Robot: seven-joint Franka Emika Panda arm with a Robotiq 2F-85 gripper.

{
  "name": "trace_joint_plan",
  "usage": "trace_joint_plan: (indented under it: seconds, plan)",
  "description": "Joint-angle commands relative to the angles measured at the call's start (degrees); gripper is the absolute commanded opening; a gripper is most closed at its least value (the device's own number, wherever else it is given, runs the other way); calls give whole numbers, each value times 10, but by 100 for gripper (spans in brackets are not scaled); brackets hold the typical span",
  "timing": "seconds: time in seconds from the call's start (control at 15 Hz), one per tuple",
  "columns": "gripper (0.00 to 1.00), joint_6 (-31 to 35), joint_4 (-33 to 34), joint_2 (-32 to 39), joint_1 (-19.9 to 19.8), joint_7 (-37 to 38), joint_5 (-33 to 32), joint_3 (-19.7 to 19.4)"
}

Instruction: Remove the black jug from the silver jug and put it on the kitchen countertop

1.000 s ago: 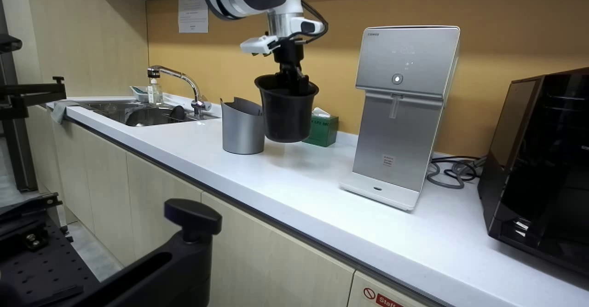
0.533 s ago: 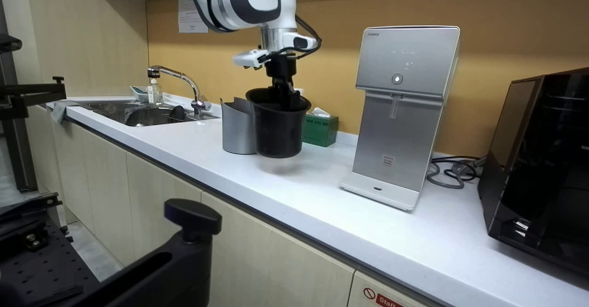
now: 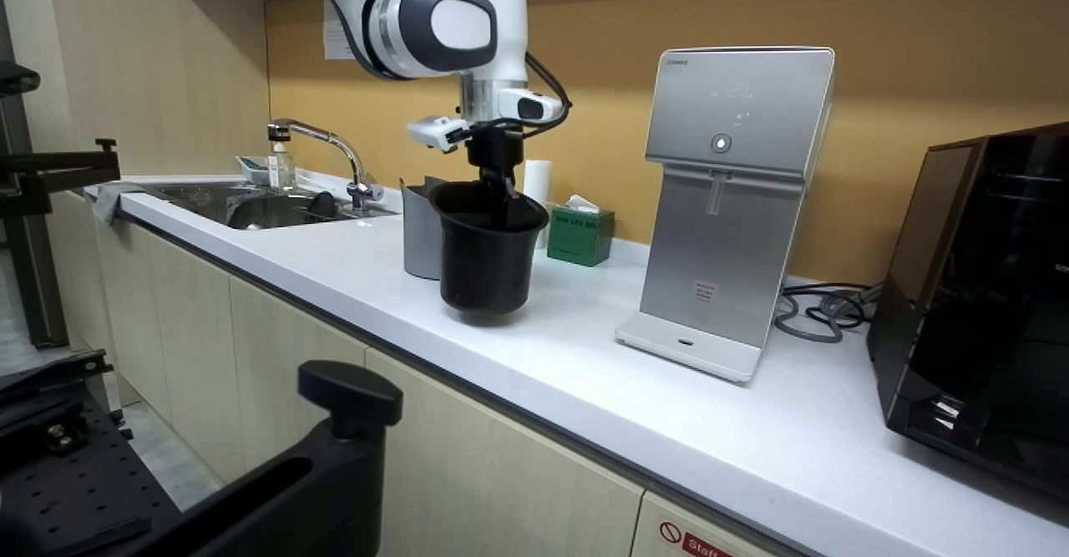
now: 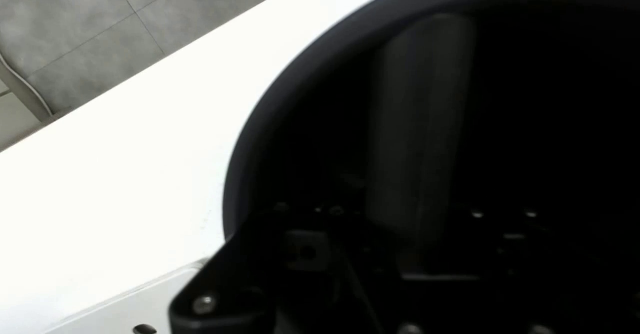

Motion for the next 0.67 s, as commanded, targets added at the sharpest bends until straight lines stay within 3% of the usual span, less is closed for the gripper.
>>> trace_joint_plan:
  seconds: [0.0,0.2,0.27,0.33,0.47,0.6]
  plan:
    - [3,26,-20,-8,0,4,27,3]
    - [3,44,-25,0,2,4,41,5]
    - [13,48,-25,1,3,3,43,6]
    - [36,49,-25,3,3,3,43,7]
    - [39,54,-22,3,5,1,40,9]
    - [53,59,-19,-1,7,1,37,10]
